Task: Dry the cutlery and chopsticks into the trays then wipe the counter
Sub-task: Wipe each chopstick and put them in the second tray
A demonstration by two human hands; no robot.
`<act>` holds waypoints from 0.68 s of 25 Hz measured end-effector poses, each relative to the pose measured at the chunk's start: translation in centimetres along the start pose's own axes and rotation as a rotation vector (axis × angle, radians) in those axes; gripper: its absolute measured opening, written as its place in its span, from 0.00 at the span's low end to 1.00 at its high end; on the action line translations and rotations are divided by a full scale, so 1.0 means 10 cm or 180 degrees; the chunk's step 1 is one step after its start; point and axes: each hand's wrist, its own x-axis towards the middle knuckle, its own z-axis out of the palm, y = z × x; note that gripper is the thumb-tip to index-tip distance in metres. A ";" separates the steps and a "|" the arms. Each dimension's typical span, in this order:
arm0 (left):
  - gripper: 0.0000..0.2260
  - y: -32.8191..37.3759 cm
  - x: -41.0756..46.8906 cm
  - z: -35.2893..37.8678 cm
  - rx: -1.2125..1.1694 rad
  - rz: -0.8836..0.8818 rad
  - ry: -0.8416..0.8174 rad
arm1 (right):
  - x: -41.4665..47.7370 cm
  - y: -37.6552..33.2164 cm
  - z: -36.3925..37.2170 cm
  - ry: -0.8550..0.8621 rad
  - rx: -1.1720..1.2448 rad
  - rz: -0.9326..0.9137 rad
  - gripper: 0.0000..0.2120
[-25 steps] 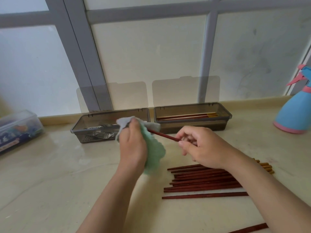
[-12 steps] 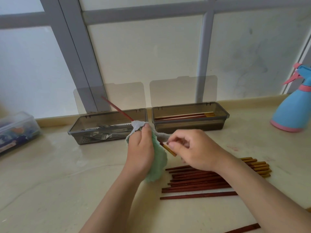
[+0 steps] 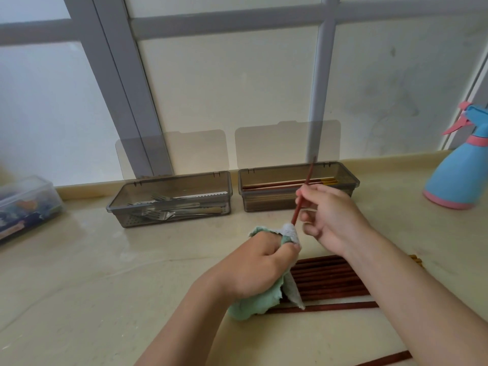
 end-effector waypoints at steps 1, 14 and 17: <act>0.22 0.00 -0.01 0.00 -0.0024 -0.0008 -0.0024 | 0.03 -0.03 -0.03 0.0219 0.0126 -0.0043 0.06; 0.22 -0.13 0.02 -0.06 -0.0189 -0.0244 0.0421 | 0.41 0.03 -0.37 0.0990 -0.4159 -0.3019 0.11; 0.22 -0.12 0.02 -0.08 -0.0128 -0.0258 0.0453 | 0.42 0.02 -0.29 0.0948 -0.4792 -0.2467 0.11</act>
